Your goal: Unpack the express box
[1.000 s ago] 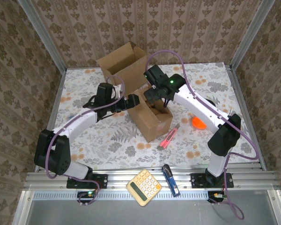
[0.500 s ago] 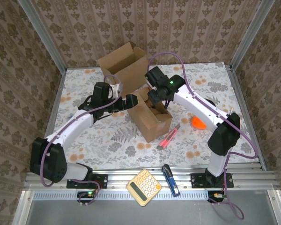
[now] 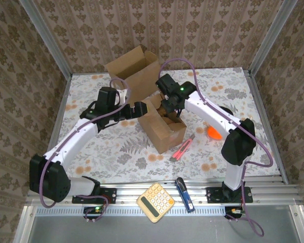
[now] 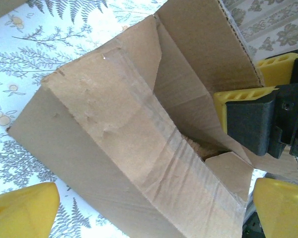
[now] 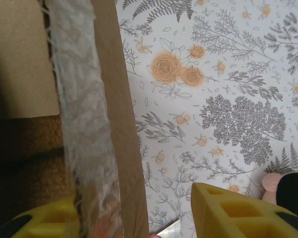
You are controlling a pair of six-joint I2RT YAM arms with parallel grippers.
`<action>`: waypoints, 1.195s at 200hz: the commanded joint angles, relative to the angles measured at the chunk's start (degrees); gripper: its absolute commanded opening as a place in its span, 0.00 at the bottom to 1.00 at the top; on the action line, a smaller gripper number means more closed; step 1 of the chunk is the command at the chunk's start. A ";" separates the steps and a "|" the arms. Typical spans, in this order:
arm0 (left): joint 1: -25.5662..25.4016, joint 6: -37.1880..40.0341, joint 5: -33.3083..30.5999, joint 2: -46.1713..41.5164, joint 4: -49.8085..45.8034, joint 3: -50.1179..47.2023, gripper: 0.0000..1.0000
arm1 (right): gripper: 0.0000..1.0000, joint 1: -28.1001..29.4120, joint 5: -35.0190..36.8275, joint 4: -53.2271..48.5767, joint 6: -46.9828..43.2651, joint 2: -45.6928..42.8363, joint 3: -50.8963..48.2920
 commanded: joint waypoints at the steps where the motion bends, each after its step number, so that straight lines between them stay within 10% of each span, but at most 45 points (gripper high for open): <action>1: -2.14 2.62 -2.13 -1.59 -4.05 2.52 1.00 | 0.41 -0.59 -1.55 0.93 0.86 0.95 -0.65; 65: -5.53 6.64 -9.46 -2.21 -14.95 8.74 1.00 | 0.00 -2.12 -6.25 4.12 3.45 -1.67 -3.80; 185: -18.67 10.62 -34.03 10.93 -37.38 32.42 1.00 | 0.00 -1.69 -14.97 20.00 31.15 -17.78 -22.22; 239: -19.98 7.81 -39.64 12.41 -34.95 26.75 1.00 | 0.00 -1.52 -17.62 32.30 41.11 -24.51 -33.25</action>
